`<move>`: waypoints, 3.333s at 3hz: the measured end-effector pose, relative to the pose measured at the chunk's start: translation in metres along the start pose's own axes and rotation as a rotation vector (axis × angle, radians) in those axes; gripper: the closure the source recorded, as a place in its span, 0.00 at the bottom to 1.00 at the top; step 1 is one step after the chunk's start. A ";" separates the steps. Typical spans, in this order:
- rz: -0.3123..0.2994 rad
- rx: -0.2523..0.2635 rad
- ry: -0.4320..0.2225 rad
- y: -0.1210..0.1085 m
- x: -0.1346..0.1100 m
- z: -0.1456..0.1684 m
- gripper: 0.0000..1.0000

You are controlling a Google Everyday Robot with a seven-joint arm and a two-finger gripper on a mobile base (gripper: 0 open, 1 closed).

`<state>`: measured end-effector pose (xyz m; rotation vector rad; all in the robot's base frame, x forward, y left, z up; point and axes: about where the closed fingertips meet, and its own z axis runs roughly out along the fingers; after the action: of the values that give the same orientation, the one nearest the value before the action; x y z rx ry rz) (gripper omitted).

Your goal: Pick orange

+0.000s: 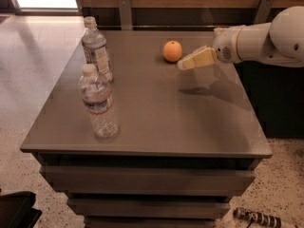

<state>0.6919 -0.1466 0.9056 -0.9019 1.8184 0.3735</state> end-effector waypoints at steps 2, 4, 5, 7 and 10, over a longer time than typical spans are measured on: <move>0.014 -0.019 -0.055 -0.028 0.004 0.054 0.00; 0.054 -0.057 -0.076 -0.040 0.015 0.100 0.00; 0.086 -0.077 -0.105 -0.039 0.017 0.118 0.00; 0.106 -0.105 -0.145 -0.032 0.011 0.135 0.18; 0.106 -0.119 -0.145 -0.025 0.010 0.143 0.88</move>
Offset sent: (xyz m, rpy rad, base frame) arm 0.0883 0.0144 -0.0343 0.0822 -0.0274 0.0220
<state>0.8024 -0.0789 0.8396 -0.8396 1.7284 0.6041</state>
